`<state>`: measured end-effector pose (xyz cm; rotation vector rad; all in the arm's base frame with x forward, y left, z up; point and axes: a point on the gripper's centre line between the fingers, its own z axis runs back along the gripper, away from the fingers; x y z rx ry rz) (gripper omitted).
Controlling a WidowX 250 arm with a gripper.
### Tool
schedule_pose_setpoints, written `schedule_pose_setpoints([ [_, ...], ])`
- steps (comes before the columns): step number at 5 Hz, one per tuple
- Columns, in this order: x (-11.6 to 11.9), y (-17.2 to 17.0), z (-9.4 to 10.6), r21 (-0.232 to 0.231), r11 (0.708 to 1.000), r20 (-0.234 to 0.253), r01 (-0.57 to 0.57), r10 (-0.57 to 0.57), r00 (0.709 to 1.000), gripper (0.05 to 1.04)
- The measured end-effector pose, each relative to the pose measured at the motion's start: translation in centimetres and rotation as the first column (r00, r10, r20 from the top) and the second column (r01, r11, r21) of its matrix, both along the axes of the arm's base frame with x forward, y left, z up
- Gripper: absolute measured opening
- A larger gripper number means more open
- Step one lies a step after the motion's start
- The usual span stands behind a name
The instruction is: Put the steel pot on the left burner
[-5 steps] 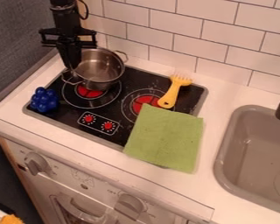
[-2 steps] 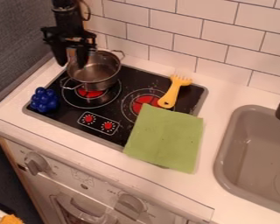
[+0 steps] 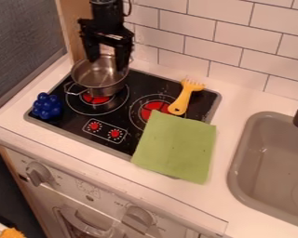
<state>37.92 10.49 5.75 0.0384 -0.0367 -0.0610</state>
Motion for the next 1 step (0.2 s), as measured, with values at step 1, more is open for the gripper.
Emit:
schedule_pose_setpoints([
  [1, 0.08, -1.87, 0.54, -0.002, 0.999, 0.018, 0.038, -0.038, 0.999, 1.004],
])
